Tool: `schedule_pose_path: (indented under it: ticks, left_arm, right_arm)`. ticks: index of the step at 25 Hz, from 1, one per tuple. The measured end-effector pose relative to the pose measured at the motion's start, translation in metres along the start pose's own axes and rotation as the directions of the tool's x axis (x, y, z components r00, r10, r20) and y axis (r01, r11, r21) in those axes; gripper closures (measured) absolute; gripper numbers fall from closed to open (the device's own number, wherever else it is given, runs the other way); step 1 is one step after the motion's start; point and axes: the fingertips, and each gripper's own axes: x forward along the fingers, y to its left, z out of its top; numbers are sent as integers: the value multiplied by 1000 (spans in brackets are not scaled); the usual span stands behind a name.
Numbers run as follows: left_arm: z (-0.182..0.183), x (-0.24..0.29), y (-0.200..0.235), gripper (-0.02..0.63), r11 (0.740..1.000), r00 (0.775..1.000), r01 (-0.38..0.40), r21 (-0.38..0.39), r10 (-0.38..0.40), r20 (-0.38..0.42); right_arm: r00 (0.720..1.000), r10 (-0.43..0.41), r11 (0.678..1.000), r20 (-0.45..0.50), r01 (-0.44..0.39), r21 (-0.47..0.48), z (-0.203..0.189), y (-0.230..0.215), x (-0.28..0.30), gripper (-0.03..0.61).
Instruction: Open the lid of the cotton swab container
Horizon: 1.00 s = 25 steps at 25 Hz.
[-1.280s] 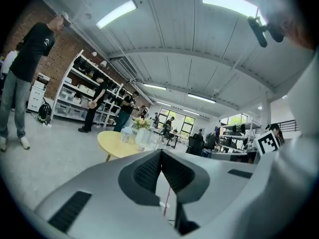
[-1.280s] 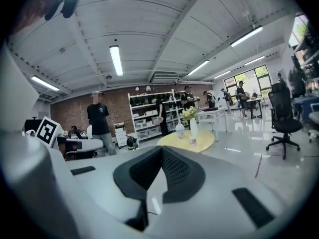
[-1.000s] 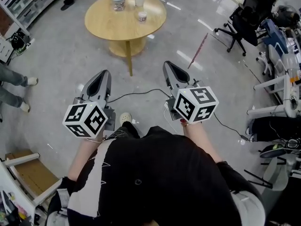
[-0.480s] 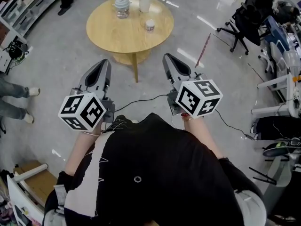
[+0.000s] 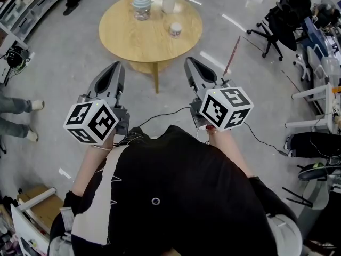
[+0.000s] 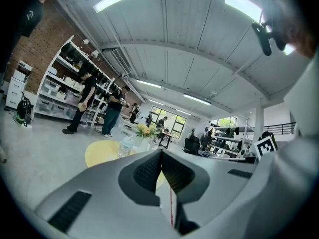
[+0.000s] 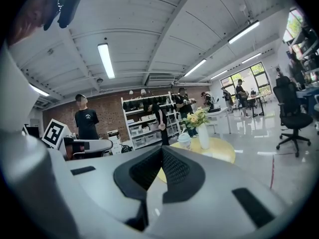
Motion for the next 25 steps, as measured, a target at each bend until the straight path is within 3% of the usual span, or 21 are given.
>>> schedule_pose_path:
  ticks: [14, 25]
  left_arm:
    - [-8, 19, 21, 603, 999, 999, -11, -46, 10, -34]
    - [-24, 28, 26, 603, 996, 998, -2, -92, -4, -65]
  right_arm:
    - [999, 7, 998, -40, -4, 66, -12, -12, 30, 574]
    - [996, -12, 998, -91, 18, 61, -23, -19, 34, 574]
